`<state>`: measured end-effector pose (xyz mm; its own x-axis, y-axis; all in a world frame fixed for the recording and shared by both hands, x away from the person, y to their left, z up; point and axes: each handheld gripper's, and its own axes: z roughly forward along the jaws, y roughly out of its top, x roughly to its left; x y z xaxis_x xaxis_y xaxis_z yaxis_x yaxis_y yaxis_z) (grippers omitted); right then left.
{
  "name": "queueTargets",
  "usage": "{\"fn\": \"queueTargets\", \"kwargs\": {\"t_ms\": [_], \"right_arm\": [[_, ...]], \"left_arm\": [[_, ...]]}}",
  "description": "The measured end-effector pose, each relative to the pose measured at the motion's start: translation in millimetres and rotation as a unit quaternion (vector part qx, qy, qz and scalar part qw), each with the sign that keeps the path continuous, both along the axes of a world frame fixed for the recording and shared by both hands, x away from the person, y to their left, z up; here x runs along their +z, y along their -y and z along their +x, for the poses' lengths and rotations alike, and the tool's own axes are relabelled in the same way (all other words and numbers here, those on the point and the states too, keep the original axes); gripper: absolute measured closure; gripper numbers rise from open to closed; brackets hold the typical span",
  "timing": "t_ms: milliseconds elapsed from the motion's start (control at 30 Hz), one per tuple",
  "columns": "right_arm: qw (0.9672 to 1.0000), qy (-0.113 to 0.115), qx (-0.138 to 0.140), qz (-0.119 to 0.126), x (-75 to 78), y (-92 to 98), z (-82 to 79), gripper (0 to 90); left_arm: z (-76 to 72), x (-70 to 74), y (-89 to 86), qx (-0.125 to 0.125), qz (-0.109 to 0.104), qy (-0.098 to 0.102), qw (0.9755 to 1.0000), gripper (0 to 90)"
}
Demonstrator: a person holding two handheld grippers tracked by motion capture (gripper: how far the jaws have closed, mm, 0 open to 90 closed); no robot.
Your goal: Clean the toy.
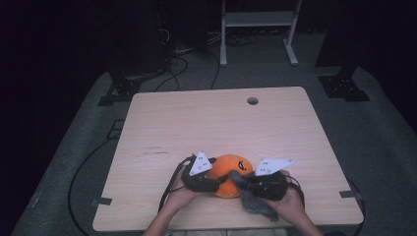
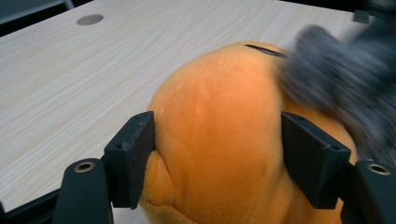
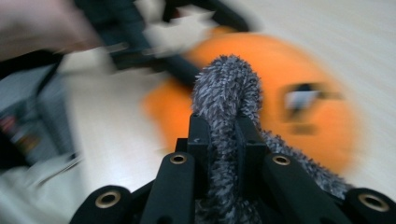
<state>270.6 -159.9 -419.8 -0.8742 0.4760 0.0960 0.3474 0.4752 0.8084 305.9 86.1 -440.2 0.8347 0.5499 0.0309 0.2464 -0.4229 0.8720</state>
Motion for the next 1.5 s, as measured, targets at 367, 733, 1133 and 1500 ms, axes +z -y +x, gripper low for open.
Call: {"fn": "queueTargets", "kwargs": {"t_ms": [367, 733, 1133, 1500], "right_arm": [[0.9993, 0.006, -0.025, -0.027, 1.0, 9.3, 3.6, 79.4], [0.9991, -0.005, -0.028, -0.031, -1.6, 12.7, 6.2, 79.2], [0.9988, 0.000, -0.027, -0.040, -2.1, 9.5, 4.2, 79.2], [0.9991, 0.023, -0.027, -0.024, 5.9, 9.0, 1.4, 79.0]], "left_arm": [[5.2, -4.1, -5.3, 0.018, -0.025, -0.026, 0.9992, 28.5], [8.3, -2.3, -18.8, -0.035, -0.064, -0.062, 0.9954, 28.4], [8.2, -2.0, -15.8, -0.015, -0.053, -0.051, 0.9972, 31.6], [9.6, -2.0, -18.4, -0.026, -0.059, -0.049, 0.9967, 29.8]]}}
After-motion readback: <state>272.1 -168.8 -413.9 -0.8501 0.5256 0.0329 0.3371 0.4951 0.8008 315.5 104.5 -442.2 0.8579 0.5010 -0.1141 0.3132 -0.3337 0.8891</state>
